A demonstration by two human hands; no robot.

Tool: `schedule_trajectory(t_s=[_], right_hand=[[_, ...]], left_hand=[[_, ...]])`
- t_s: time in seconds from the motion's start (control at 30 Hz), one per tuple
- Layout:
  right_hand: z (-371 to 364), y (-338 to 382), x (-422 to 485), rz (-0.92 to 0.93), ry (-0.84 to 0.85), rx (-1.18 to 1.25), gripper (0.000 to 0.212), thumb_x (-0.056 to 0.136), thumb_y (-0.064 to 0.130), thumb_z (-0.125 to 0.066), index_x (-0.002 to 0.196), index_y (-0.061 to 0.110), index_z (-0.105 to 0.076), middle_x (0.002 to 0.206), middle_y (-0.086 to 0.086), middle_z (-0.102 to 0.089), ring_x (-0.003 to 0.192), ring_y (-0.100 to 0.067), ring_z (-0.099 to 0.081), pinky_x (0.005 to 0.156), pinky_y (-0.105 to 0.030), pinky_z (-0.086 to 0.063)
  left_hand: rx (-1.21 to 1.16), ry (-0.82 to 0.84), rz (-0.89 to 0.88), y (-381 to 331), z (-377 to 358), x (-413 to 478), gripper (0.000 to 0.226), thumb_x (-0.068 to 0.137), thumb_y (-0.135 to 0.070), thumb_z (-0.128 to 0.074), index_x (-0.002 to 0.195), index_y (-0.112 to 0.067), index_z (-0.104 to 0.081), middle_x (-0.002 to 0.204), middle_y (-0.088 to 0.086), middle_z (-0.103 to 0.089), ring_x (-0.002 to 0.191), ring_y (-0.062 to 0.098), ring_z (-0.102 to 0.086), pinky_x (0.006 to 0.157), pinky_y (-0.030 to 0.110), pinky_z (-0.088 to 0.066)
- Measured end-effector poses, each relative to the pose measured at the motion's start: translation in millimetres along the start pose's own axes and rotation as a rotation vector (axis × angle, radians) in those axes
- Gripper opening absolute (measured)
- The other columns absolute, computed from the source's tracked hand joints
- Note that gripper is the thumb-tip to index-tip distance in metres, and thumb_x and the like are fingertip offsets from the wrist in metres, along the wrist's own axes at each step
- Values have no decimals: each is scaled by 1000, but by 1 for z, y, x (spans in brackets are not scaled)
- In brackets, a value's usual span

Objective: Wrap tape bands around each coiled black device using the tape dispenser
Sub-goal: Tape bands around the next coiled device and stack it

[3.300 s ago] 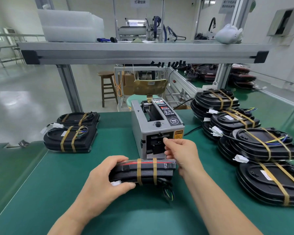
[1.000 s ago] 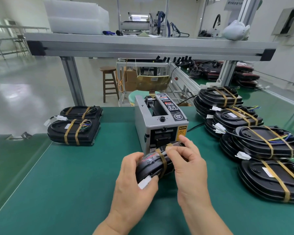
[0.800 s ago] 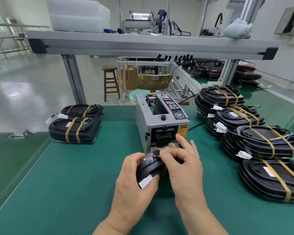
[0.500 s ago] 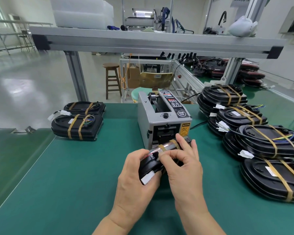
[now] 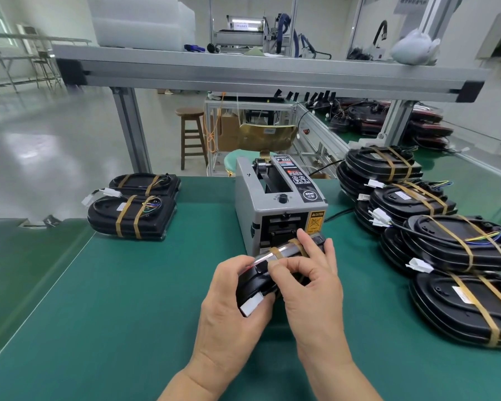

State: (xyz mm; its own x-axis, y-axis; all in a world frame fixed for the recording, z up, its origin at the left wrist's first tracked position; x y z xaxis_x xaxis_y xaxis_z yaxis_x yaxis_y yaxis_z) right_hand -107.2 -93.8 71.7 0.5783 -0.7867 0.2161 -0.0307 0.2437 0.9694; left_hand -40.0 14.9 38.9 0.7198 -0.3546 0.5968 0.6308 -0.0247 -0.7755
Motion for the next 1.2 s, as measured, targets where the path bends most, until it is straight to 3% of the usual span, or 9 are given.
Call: schedule_trajectory(t_s=[0.2,0.37,0.53,0.6,0.7,0.8,0.9,1.1,1.2], right_hand=[[-3,0,1,48,-50,-89,22,80,17,-75,67,34,-73,135,35,-48,141,19,-6,93,10,-6],[-4,1,1,81,-42,-98,22,79,16,-75,70,35,-71,137,30,-49,141,18,-5,99,4,-7],[-2,0,0,100,-100,-117,20,80,14,-76,70,27,-66,137,25,-48,143,11,-14,101,4,-11],[1,-1,1,122,-162,-111,18,80,14,-76,83,24,-62,137,19,-46,144,-2,-24,106,-6,-19],[-1,1,0,163,-173,-132,31,79,25,-78,100,23,-56,140,10,-42,142,-10,-27,114,-33,-28],[-6,0,0,196,-167,-224,51,76,31,-81,116,23,-52,145,6,-37,143,-13,-24,116,-39,-27],[-3,-2,5,211,-236,-186,49,80,20,-79,121,19,-53,142,3,-42,135,-11,-31,113,-42,-29],[-7,-7,2,199,-93,-226,67,75,39,-79,132,27,-47,155,9,-26,149,-5,-8,121,-41,-19],[-8,-8,2,218,-39,-288,84,70,53,-78,140,29,-40,159,12,-15,150,-1,3,122,-31,-9]], left_hand=[[-29,10,-97,0,-1,2,57,74,-10,-78,118,-37,-55,115,-2,-61,107,27,-63,90,28,-52],[35,-19,-147,-4,0,4,39,77,-26,-70,115,-28,-61,115,-2,-61,109,17,-61,91,17,-47],[46,-21,-146,-4,1,3,39,77,-27,-72,115,-27,-62,118,-2,-60,109,14,-61,92,18,-48],[57,-17,-156,-2,1,2,43,76,-21,-77,116,-26,-62,119,-3,-59,110,15,-61,92,21,-49],[43,-1,-133,-1,1,0,49,75,-23,-78,119,-31,-58,119,-8,-60,111,17,-62,92,21,-50],[7,-19,5,-2,2,-1,63,69,-41,-74,121,-51,-41,119,-23,-60,108,2,-62,87,7,-45],[18,-9,35,0,2,-2,72,66,-41,-76,122,-57,-33,121,-27,-57,108,-3,-61,87,5,-44],[27,-18,57,-4,3,0,67,65,-46,-71,120,-59,-34,118,-32,-59,107,-7,-60,84,1,-41],[26,-10,71,-4,4,2,64,66,-44,-67,119,-60,-34,118,-30,-59,107,-6,-61,84,1,-41]])
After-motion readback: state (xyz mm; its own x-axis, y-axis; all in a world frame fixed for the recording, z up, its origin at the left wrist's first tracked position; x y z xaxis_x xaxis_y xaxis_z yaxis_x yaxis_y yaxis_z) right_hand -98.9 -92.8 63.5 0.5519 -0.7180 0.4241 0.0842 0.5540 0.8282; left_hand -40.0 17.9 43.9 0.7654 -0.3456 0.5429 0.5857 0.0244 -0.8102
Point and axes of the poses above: each hand's wrist, its own x-axis towards the middle knuckle, its own z-axis out of the back of the hand, y = z × x, the point moved 3 cm from there along x, towards the middle knuckle
